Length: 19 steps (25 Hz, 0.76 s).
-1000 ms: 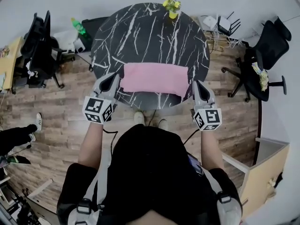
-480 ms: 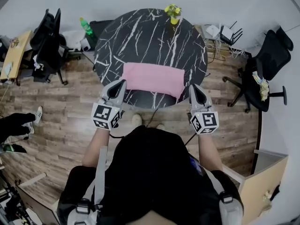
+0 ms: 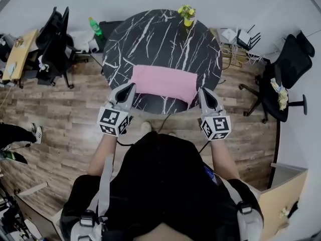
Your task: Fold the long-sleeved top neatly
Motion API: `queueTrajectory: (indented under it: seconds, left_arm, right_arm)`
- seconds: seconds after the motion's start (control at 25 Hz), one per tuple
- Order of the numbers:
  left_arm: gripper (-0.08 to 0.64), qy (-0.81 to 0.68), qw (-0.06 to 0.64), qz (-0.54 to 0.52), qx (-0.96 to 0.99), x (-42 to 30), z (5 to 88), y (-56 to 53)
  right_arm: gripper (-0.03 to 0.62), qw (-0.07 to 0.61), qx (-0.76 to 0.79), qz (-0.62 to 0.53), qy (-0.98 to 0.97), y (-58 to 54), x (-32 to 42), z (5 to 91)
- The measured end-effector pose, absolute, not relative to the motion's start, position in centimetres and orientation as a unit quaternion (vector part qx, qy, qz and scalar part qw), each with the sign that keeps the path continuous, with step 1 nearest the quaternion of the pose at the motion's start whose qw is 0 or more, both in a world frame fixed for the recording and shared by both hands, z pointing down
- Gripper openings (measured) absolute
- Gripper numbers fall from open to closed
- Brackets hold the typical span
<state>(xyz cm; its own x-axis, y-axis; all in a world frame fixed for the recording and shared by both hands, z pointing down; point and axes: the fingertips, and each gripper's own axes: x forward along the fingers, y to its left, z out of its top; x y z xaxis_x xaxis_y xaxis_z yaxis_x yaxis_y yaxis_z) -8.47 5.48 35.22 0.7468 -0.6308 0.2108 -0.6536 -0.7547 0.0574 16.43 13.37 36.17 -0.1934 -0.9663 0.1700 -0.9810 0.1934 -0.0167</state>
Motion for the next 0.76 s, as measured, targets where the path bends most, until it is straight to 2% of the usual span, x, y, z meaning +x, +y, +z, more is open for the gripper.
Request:
queueTrajectory:
  seconds: [0.76]
  left_arm:
    - [0.008,-0.349,0.072,0.085,0.93,-9.3,35.8,4.0]
  right_arm:
    - [0.005,0.06,0.636,0.07,-0.767,11.3,15.7,36.6]
